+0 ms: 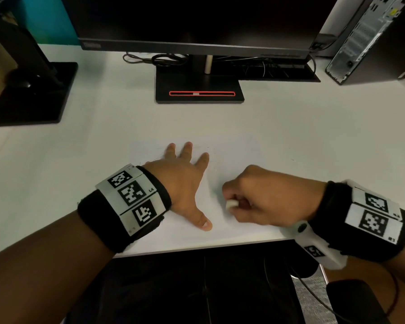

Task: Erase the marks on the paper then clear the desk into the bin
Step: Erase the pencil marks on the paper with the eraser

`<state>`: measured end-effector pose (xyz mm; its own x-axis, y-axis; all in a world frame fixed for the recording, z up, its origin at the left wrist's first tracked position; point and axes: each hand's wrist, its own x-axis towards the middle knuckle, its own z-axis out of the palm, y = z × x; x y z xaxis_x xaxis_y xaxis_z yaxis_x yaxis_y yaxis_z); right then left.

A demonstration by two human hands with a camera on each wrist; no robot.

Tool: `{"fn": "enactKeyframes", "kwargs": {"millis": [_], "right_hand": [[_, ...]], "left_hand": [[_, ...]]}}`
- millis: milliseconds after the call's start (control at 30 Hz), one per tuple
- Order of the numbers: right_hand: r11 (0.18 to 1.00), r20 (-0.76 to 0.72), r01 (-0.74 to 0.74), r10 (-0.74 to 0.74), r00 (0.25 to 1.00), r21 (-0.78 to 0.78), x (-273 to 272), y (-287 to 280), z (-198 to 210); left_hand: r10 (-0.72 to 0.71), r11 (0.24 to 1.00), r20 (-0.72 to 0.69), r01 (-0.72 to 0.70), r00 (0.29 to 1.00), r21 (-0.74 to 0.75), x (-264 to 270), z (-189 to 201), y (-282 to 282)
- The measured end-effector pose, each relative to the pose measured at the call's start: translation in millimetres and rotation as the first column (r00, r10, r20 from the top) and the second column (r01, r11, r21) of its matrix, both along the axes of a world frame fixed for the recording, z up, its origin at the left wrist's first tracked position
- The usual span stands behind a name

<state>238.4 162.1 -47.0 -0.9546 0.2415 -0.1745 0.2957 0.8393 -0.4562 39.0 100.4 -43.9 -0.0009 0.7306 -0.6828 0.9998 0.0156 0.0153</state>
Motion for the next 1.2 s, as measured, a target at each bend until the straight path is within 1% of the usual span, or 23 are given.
{"fn": "enactKeyframes", "kwargs": {"millis": [67, 167, 233, 300, 333, 400, 467, 533, 600, 633, 700, 767, 833, 900, 967, 1067, 1133, 1200], "right_hand": [[0.999, 0.031, 0.022, -0.021, 0.999, -0.026, 5, 5, 3], [0.993, -0.010, 0.098, -0.098, 0.995, 0.064, 5, 19, 4], [0.996, -0.025, 0.051, -0.049, 0.998, 0.069, 0, 8, 1], [0.999, -0.001, -0.034, 0.034, 0.999, 0.002, 0, -6, 0], [0.999, 0.025, -0.042, 0.043, 0.999, -0.023, 3, -6, 1], [1.000, 0.038, 0.019, -0.018, 0.999, -0.008, 8, 8, 4], [0.996, 0.003, 0.075, -0.075, 0.997, 0.055, 8, 17, 5], [0.997, -0.020, 0.034, -0.033, 0.999, 0.071, 2, 7, 0], [0.999, -0.008, -0.046, 0.046, 0.999, 0.007, 0, -8, -2], [0.998, 0.013, -0.056, 0.056, 0.998, -0.021, 1, -8, -1], [1.000, 0.037, 0.005, -0.005, 0.999, -0.006, 3, 4, 2], [0.998, 0.024, 0.052, -0.053, 0.998, 0.037, 2, 10, 3], [0.999, -0.010, 0.009, -0.009, 1.000, 0.053, -3, -2, -1], [0.998, -0.018, -0.060, 0.061, 0.998, 0.006, -4, -17, -3], [0.999, 0.019, -0.039, 0.040, 0.999, -0.023, 1, -11, 1], [0.998, 0.021, 0.058, -0.058, 0.998, 0.024, 5, 7, 3], [0.999, 0.002, 0.033, -0.033, 0.999, 0.042, 4, -2, 1], [0.999, 0.011, -0.031, 0.032, 0.999, -0.011, 5, -16, 0]], "left_hand": [[0.004, 1.000, -0.003, -0.004, 1.000, -0.004, 0, 1, 0], [0.007, 1.000, 0.000, -0.007, 1.000, -0.012, 0, 2, 0], [0.005, 1.000, 0.005, -0.004, 1.000, -0.006, 0, 1, 0], [0.000, 1.000, 0.005, 0.000, 1.000, 0.003, 0, 0, -1], [0.000, 1.000, 0.005, 0.000, 1.000, 0.005, 0, 0, -1], [0.006, 1.000, 0.007, -0.006, 1.000, -0.002, 0, 2, -1], [0.009, 1.000, 0.011, -0.008, 1.000, -0.009, 0, 3, -1], [0.007, 1.000, 0.012, -0.007, 1.000, -0.001, 0, 2, -1], [0.004, 1.000, 0.011, -0.004, 1.000, 0.002, 0, 1, -2], [0.005, 1.000, 0.010, -0.005, 1.000, 0.002, 0, 1, -2], [0.009, 1.000, 0.009, -0.009, 1.000, -0.004, 0, 2, -2], [0.010, 1.000, 0.010, -0.010, 1.000, -0.008, 0, 2, -1], [0.005, 1.000, 0.010, -0.005, 1.000, 0.004, 0, 1, -1], [-0.002, 1.000, 0.009, 0.001, 1.000, 0.016, -1, -1, -1], [0.004, 1.000, 0.009, -0.004, 1.000, 0.011, -1, -1, -1], [0.010, 1.000, 0.006, -0.010, 1.000, -0.006, 0, 2, -1], [0.006, 1.000, 0.010, -0.006, 1.000, -0.002, 0, 1, -1], [0.001, 1.000, 0.013, -0.001, 1.000, 0.002, 0, 1, -2]]}}
